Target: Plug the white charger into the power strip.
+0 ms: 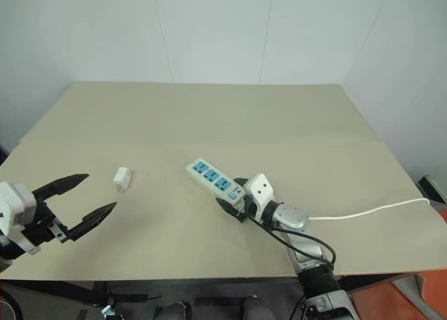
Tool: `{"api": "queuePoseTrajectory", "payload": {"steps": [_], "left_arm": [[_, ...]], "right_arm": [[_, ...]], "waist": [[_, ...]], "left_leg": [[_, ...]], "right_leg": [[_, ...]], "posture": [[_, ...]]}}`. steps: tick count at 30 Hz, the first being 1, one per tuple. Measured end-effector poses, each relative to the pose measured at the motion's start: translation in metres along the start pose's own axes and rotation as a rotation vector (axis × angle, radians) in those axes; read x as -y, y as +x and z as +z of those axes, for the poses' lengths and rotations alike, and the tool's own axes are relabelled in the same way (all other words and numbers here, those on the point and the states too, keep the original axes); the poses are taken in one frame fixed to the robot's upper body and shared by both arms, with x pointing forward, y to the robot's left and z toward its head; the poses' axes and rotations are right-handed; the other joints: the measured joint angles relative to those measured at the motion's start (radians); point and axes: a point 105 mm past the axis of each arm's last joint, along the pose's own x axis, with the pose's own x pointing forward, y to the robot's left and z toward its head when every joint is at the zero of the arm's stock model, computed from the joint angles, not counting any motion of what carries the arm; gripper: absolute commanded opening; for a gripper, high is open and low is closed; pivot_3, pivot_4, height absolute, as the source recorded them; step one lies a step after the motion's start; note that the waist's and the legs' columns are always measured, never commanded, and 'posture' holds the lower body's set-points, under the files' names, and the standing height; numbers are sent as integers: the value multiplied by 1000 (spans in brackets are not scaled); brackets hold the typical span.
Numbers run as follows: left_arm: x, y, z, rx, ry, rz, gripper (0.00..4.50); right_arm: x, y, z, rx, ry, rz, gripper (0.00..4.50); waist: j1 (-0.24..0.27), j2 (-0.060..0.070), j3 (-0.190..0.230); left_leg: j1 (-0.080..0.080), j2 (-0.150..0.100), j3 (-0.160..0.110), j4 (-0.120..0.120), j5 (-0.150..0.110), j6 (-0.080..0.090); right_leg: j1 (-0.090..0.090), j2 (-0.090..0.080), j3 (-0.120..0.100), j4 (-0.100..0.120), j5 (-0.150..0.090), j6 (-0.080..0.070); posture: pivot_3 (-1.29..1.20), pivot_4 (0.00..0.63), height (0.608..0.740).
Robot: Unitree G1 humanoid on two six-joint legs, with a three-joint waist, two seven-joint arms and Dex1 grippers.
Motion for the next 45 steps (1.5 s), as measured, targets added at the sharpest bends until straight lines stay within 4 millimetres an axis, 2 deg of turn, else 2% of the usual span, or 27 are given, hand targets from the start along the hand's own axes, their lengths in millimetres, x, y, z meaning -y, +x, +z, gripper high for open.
{"api": "queuePoseTrajectory", "payload": {"steps": [21, 35, 40, 45], "left_arm": [[2, 1, -1, 1, -8, -6, 4500], [4, 3, -2, 4, -16, -13, 4500], [6, 4, -3, 5, -20, -19, 4500], [6, 5, -3, 5, -22, -20, 4500]], "right_arm": [[0, 5, -9, -35, 5, 23, 4455], [-6, -15, -13, -88, 58, 14, 4455], [-9, -12, 3, -62, 78, 30, 4455], [-12, -6, -5, -76, 93, 37, 4455]], "waist": [[-1, -7, -6], [8, -7, -6], [3, -7, -6], [2, -7, -6]], "left_leg": [[3, 0, 0, 0, 0, 0], [1, 0, 0, 0, 0, 0], [1, 0, 0, 0, 0, 0], [1, 0, 0, 0, 0, 0]], "right_leg": [[3, 0, 0, 0, 0, 0], [1, 0, 0, 0, 0, 0], [0, 0, 0, 0, 0, 0], [0, 0, 0, 0, 0, 0]], "posture": [[0, 150, 740], [0, 150, 740], [0, 150, 740], [0, 150, 740]]}}
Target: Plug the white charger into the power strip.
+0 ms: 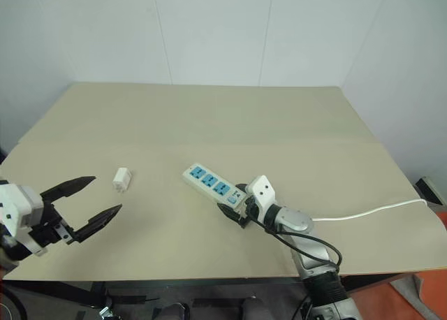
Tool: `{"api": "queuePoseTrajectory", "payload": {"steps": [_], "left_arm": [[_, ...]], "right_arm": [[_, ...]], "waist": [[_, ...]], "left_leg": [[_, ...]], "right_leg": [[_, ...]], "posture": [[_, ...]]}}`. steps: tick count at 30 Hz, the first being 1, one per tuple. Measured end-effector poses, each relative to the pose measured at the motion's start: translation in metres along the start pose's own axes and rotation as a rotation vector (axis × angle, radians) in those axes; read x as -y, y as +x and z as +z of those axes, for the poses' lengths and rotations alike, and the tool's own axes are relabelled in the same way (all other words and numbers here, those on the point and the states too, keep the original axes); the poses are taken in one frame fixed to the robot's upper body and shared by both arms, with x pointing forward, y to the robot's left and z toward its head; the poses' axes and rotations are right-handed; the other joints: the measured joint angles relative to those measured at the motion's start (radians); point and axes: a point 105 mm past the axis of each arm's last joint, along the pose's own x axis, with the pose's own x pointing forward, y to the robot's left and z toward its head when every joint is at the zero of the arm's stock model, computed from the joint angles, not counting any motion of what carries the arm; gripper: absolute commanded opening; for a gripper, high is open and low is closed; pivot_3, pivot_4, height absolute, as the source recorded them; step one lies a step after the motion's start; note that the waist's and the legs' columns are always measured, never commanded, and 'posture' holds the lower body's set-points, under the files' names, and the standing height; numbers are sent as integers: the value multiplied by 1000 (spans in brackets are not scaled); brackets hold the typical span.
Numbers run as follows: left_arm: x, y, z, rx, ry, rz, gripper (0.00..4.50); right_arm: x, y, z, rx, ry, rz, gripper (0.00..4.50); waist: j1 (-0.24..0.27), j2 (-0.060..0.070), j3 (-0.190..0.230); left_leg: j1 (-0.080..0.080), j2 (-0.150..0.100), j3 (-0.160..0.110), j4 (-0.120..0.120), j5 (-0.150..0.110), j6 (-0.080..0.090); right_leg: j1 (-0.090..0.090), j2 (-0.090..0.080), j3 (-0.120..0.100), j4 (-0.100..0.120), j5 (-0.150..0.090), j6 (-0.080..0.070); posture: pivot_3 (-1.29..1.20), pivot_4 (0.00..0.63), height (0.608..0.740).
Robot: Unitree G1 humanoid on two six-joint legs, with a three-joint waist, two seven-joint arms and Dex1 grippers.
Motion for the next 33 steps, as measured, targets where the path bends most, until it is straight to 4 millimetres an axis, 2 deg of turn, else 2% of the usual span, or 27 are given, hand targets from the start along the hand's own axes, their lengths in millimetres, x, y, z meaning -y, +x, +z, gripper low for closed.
{"api": "queuePoseTrajectory", "payload": {"steps": [2, 8, 14, 18, 19, 25, 29, 33], "left_arm": [[0, 0, 0, 0, 0, 2, 4500], [0, -1, 0, -3, 0, 6, 4500], [-1, 0, 1, -3, 5, 6, 4500], [-1, 0, 2, -2, 9, 5, 4500], [-1, 0, 2, -1, 10, 4, 4500], [-3, 2, 5, 5, 25, -2, 4500], [-18, 7, 10, -9, 51, 13, 4500], [-47, 18, 18, -25, 56, 86, 4500]], "right_arm": [[-2, 4, -10, -22, -3, 8, 4455], [2, 15, -11, 28, 2, -15, 4455], [1, 21, -16, 49, -6, 18, 4455], [0, 24, -14, 57, -36, 80, 3539], [0, 24, -14, 58, -40, 92, 3433], [3, 25, -12, 54, -61, 161, 3434], [-3, 21, -9, 66, -52, 264, 3434], [-9, 25, -3, 71, -70, 367, 3434]], "waist": [[-1, 0, 0], [-8, -2, -1], [-18, -3, -2], [-28, -3, -2], [-29, -3, -3], [-29, -3, -2], [-28, 0, 0], [-29, 1, 2]], "left_leg": [[0, 0, 0, 0, 0, 0], [4, 1, 0, 0, 0, 0], [18, 2, 0, -2, 0, 0], [18, 3, 0, -3, 0, 0], [18, 3, 0, -3, 0, 0], [17, 2, 0, -3, 0, 0], [15, 2, 0, -3, 0, 0], [13, 2, 0, -3, 0, 0]], "right_leg": [[0, 0, 0, 0, 0, 0], [3, 1, 0, 0, 1, 0], [17, 1, 0, -2, -4, -7], [16, 2, 0, -2, -4, -8], [16, 2, 0, -2, -4, -7], [16, 2, 0, -2, -3, -6], [14, 2, 0, -2, -2, -4], [12, 2, 0, -2, -1, -1]], "posture": [[0, 150, 740], [0, 150, 740], [0, 150, 740], [0, 150, 740], [0, 150, 740], [0, 150, 740], [0, 150, 740], [0, 150, 740]]}}
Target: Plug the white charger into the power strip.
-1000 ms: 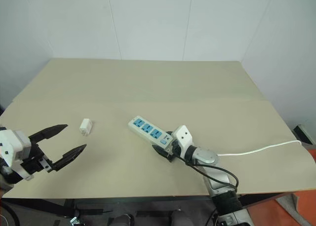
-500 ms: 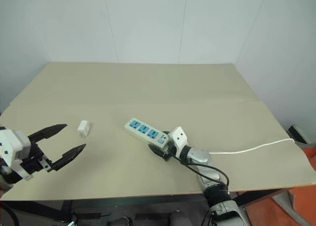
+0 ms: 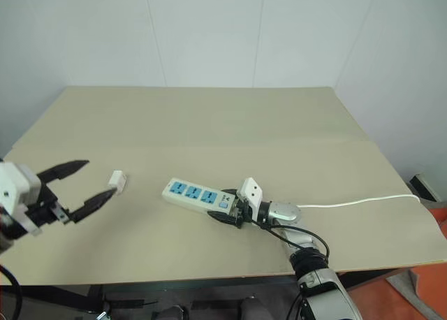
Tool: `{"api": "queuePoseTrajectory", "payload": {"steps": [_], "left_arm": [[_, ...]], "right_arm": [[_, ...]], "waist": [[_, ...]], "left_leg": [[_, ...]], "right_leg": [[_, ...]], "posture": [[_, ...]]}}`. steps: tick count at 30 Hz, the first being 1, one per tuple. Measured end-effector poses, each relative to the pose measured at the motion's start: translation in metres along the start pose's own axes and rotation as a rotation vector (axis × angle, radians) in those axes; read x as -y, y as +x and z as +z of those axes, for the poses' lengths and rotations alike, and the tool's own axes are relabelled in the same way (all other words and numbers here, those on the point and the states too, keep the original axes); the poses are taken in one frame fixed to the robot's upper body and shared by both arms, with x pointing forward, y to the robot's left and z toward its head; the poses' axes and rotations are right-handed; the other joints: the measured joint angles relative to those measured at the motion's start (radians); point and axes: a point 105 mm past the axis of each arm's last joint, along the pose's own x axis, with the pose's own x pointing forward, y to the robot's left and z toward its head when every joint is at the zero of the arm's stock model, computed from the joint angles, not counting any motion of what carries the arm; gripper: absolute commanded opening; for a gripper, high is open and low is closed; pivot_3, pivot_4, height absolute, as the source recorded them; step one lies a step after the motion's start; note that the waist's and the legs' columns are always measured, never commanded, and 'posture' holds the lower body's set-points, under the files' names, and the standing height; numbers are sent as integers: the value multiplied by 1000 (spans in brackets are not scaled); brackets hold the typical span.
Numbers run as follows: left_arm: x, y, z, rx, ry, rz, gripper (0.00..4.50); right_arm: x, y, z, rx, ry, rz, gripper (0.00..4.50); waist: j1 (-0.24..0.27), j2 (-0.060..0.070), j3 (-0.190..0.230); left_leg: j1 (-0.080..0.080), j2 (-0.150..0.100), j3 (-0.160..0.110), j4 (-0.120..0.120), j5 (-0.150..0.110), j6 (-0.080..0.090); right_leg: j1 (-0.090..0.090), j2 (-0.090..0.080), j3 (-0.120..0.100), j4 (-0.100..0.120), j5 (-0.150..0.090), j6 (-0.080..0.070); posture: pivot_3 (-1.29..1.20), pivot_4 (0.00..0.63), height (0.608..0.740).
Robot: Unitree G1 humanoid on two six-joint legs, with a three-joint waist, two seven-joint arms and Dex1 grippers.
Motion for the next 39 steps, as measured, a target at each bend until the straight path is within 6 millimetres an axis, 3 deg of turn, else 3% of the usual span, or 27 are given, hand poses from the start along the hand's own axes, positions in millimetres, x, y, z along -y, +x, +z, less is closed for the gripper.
{"api": "queuePoseTrajectory", "payload": {"steps": [8, 13, 17, 21, 28, 33, 39], "left_arm": [[-15, 23, -13, -173, -40, -5, 4500], [-57, 36, -20, -357, -154, 149, 4500], [-80, 47, -13, -475, -326, 205, 4500], [-83, 55, -12, -740, -491, 166, 4500], [-80, 79, -11, -947, -595, 174, 4500], [-72, 93, -31, -1044, -582, 144, 4500], [-68, 96, -54, -1134, -534, 123, 4500]], "right_arm": [[22, 7, 11, -8, -50, 52, 3434], [14, 11, 7, -1, -33, 116, 3434], [6, 17, 5, -1, -44, 150, 3434], [7, 18, 5, -1, -48, 147, 3434], [6, 21, 6, 7, -55, 145, 3434], [7, 21, 6, 9, -62, 134, 3434], [8, 20, 6, 10, -64, 126, 3434]], "waist": [[-2, 1, 1], [-2, 1, 1], [-6, 1, 2], [-3, 2, 5], [-6, 3, 6], [-7, 3, 6], [-6, 2, 6]], "left_leg": [[-7, 0, -1, -2, 0, 0], [-14, 0, -4, 1, 0, 0], [-16, -1, -5, 1, 0, 0], [-16, -1, -8, 2, 0, 0], [-16, -1, -8, 2, 0, 0], [-16, -1, -8, 2, 0, 0], [-17, -1, -8, 2, 0, 0]], "right_leg": [[-9, 1, 0, 2, 0, 0], [-14, 2, -1, 3, 0, 1], [-15, 3, -2, 2, 1, 2], [-15, 4, -2, 4, 1, 2], [-16, 4, -2, 5, 1, 2], [-17, 5, -2, 5, 1, 2], [-17, 4, -1, 5, 1, 2]], "posture": [[0, 150, 740], [0, 150, 740], [0, 150, 740], [0, 150, 740], [0, 150, 740], [0, 150, 740], [0, 150, 740]]}}
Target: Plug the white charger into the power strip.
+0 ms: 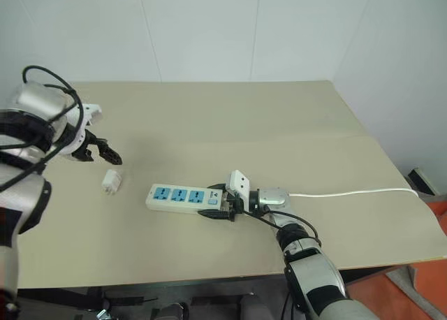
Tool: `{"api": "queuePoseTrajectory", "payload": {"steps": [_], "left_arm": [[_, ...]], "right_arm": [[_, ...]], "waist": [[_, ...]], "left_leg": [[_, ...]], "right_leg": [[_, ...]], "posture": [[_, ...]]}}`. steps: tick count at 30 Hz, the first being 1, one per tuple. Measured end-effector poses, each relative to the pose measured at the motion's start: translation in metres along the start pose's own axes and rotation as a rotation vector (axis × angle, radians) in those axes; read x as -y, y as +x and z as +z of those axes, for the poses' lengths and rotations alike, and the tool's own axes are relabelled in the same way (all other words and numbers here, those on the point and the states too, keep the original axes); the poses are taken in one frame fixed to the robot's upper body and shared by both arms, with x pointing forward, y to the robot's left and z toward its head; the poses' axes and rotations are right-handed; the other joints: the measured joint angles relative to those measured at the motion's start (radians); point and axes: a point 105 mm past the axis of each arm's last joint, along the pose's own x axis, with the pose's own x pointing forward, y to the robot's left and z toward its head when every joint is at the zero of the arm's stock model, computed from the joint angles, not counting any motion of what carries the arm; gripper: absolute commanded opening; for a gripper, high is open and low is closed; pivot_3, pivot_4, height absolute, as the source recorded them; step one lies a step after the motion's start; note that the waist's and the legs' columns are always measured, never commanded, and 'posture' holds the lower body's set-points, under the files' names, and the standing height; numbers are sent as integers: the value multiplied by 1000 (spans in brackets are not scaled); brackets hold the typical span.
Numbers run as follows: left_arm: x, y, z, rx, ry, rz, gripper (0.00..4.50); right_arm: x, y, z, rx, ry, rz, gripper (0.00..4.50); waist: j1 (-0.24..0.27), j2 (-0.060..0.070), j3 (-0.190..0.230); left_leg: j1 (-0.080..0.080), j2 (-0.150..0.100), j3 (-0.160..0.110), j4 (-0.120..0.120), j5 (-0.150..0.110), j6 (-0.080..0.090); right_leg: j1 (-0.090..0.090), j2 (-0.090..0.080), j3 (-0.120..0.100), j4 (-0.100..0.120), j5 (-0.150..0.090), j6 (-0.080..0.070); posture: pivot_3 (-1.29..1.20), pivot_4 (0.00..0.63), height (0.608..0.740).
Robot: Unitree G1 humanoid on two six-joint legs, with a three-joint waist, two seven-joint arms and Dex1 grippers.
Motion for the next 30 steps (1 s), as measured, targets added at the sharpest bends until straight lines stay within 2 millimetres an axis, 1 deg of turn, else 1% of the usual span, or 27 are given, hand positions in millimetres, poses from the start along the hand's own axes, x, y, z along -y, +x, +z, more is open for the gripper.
{"api": "queuePoseTrajectory", "payload": {"steps": [6, 11, 15, 17, 19, 21, 25, 26, 28, 29, 30], "left_arm": [[-4, 11, -1, -2, 9, 31, 4500], [4, 20, 0, 2, 13, 17, 4500], [11, 33, -7, -31, 9, -5, 4500], [11, 39, -12, -49, 4, -6, 4500], [11, 42, -16, -60, -5, -9, 4122], [10, 44, -17, -58, -15, -1, 3638], [8, 46, -18, -48, -31, 11, 2311], [7, 47, -18, -49, -33, 14, 2066], [7, 48, -20, -52, -33, 14, 1324], [7, 48, -20, -54, -28, 14, 1043], [8, 48, -19, -55, -20, 11, 993]], "right_arm": [[0, -1, 0, 7, -2, -20, 3434], [0, -1, 0, 15, -6, -33, 3434], [0, -1, 0, 18, -8, -44, 3434], [-1, -1, 0, 20, -10, -45, 3434], [-1, -1, 0, 19, -9, -46, 3434], [-1, -2, 0, 19, -9, -47, 3434], [-1, -2, 0, 19, -4, -51, 3434], [-1, -2, 0, 19, -2, -52, 3434], [-1, -2, 0, 19, -1, -55, 3434], [-1, -2, 0, 20, -1, -58, 3434], [-1, -2, -1, 20, -1, -62, 3434]], "waist": [[2, 0, 0], [2, 0, 0], [2, 0, 0], [1, 0, 0], [1, 0, 0], [2, 0, 0], [2, 0, 0], [2, 0, 0], [3, 0, 0], [3, 0, 0], [3, 0, 0]], "left_leg": [[-1, 0, 0, 1, 0, 0], [0, 0, 0, 1, 0, 0], [0, 0, 0, 1, 0, 0], [0, 0, 0, 1, 0, 0], [0, 0, -1, 1, 0, 0], [0, 0, -1, 1, 0, 0], [0, -1, -1, 1, 0, 0], [0, -1, -1, 1, 0, 0], [0, -1, -1, 1, 0, 0], [0, -1, -1, 1, 0, 0], [0, -1, -1, 1, 0, 0]], "right_leg": [[0, 0, 0, 0, 0, 0], [0, 0, 0, 0, 0, 0], [0, 0, 0, 1, 0, 0], [0, 0, 0, 1, 0, 0], [0, 0, 0, 2, 0, 0], [0, 0, 0, 2, 0, 0], [0, -1, 0, 3, 0, 0], [0, -1, 0, 3, 0, 0], [0, -1, 0, 3, 0, 0], [0, -1, 0, 3, 0, 0], [1, -1, 0, 3, 0, 0]], "posture": [[0, 150, 740], [0, 150, 740], [0, 150, 740], [0, 150, 740], [0, 150, 740], [0, 150, 740], [0, 150, 740], [0, 150, 740], [0, 150, 740], [0, 150, 740], [0, 150, 740]]}}
